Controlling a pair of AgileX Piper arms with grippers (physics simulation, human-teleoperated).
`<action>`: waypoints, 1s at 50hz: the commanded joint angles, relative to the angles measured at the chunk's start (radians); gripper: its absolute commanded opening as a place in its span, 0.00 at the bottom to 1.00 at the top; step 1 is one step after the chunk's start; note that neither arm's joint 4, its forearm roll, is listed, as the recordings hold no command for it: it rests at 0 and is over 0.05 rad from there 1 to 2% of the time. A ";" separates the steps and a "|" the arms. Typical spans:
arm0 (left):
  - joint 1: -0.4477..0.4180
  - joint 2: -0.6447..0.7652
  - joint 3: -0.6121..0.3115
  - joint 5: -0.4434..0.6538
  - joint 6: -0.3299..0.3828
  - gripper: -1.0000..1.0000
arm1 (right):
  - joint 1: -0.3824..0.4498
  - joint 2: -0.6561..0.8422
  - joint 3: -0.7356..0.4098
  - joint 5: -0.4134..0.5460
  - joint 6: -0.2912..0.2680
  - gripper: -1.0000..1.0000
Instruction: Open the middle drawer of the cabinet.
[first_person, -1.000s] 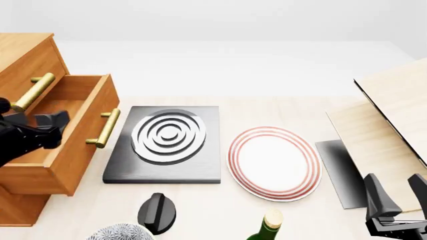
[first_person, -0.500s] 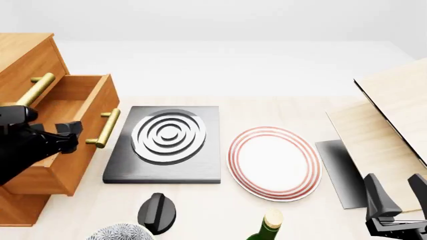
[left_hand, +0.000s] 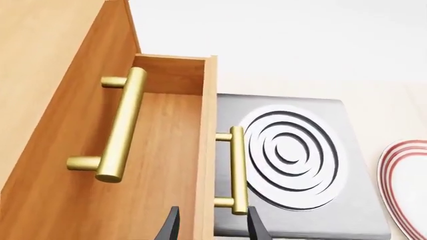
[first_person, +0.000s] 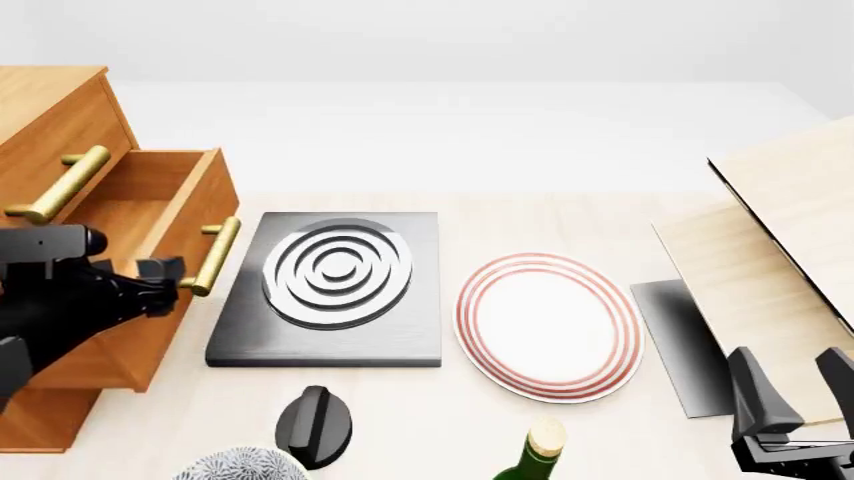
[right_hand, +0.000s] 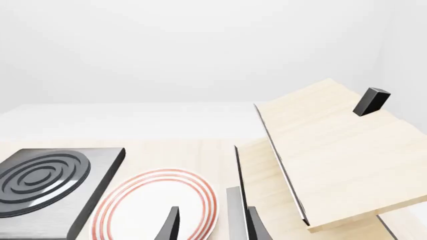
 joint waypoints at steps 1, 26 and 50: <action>-0.024 0.005 0.014 -0.010 -0.002 1.00 | 0.000 0.000 0.000 0.000 0.000 1.00; -0.099 0.054 0.024 -0.043 -0.042 1.00 | 0.000 -0.001 0.000 0.001 0.000 1.00; -0.284 0.064 0.027 -0.050 -0.119 1.00 | 0.000 0.000 0.000 0.000 0.000 1.00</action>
